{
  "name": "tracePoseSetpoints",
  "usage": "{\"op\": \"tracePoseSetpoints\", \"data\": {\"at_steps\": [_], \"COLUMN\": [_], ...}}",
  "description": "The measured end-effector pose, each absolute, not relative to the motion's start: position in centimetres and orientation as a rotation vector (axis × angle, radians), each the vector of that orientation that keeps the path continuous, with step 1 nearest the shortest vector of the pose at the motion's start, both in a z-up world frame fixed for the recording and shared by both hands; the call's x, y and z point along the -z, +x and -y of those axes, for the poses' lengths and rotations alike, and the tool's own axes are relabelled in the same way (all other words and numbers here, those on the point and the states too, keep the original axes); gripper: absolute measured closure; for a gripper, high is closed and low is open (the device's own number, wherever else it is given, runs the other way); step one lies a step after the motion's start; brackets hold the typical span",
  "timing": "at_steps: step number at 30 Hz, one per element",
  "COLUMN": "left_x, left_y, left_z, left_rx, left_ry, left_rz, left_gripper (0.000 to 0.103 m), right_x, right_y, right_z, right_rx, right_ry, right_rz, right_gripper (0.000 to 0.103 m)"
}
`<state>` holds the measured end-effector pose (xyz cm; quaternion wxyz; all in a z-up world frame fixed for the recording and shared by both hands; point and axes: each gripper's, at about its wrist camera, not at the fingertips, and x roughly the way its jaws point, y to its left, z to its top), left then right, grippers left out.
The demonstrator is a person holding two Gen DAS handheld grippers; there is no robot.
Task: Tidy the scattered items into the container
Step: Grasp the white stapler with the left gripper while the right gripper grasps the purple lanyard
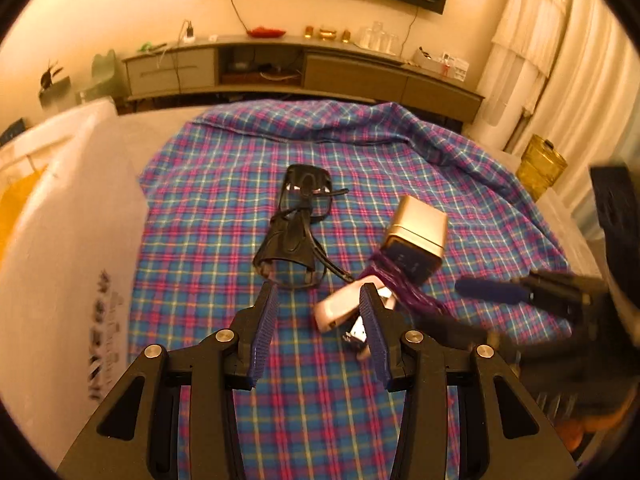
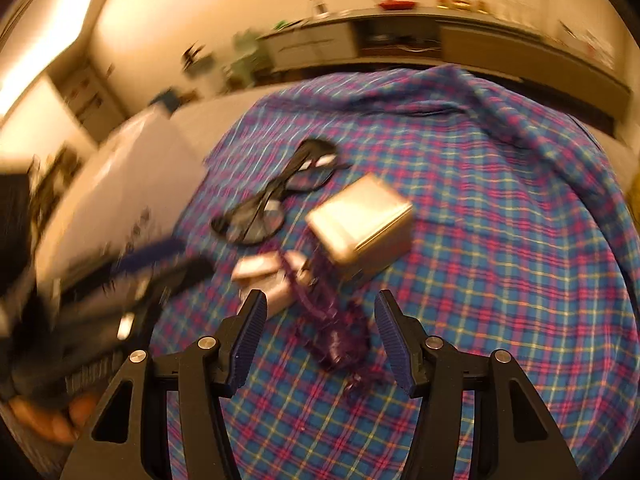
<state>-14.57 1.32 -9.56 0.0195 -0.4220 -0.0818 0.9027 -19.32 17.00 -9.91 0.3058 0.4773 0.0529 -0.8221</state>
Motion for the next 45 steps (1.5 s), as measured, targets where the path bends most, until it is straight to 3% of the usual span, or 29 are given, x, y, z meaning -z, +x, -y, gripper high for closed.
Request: {"op": "tracePoseSetpoints", "data": {"at_steps": [3,5,13,20,23,27,32,35,37,43,45], "left_x": [10.8,11.6,11.9,11.6,11.3,11.7,12.4,12.0,11.4,11.9,12.5], "left_y": [-15.4,-15.7,-15.1,-14.0,-13.1,-10.8,-8.5,-8.2,-8.8,-11.7,-12.0], "left_z": [-1.6,-2.1,-3.4,-6.6,-8.3,-12.4,-15.4,-15.3,-14.2,-10.8,-10.4], "left_rx": [-2.77,-2.739,-2.712,-2.695,-2.732,-2.779,-2.748,-2.732,-2.727,-2.592,-2.552], "left_ry": [-1.33,-1.353,-1.303,-1.244,-1.2,-1.043,-0.904,-0.921,-0.986,-1.237,-1.279], "left_rz": [0.267,0.262,0.204,0.038,-0.126,-0.599,-0.913,-0.87,-0.712,-0.167,-0.082], "left_gripper": [0.058,0.058,0.058,0.059,0.062,0.073,0.075,0.061,0.05,0.05,0.049], "right_x": [11.2,12.2,12.5,11.9,11.6,11.7,11.7,11.7,11.7,11.9,12.0], "right_y": [-18.7,-18.8,-20.4,-20.5,-20.4,-20.7,-20.7,-20.7,-20.8,-20.8,-20.9], "right_z": [-15.9,-15.5,-19.5,-22.6,-22.6,-23.0,-23.9,-24.3,-24.3,-24.2,-24.2], "right_rx": [2.167,2.186,2.197,2.18,2.183,2.19,2.192,2.187,2.184,2.168,2.164], "right_ry": [1.227,1.219,1.259,1.283,1.279,1.287,1.288,1.289,1.29,1.293,1.293], "right_rz": [-0.273,-0.33,-0.061,0.141,0.152,0.167,0.188,0.202,0.206,0.206,0.207], "right_gripper": [0.052,0.069,0.071,0.074,0.076,0.08,0.08,0.08,0.08,0.08,0.08]}}
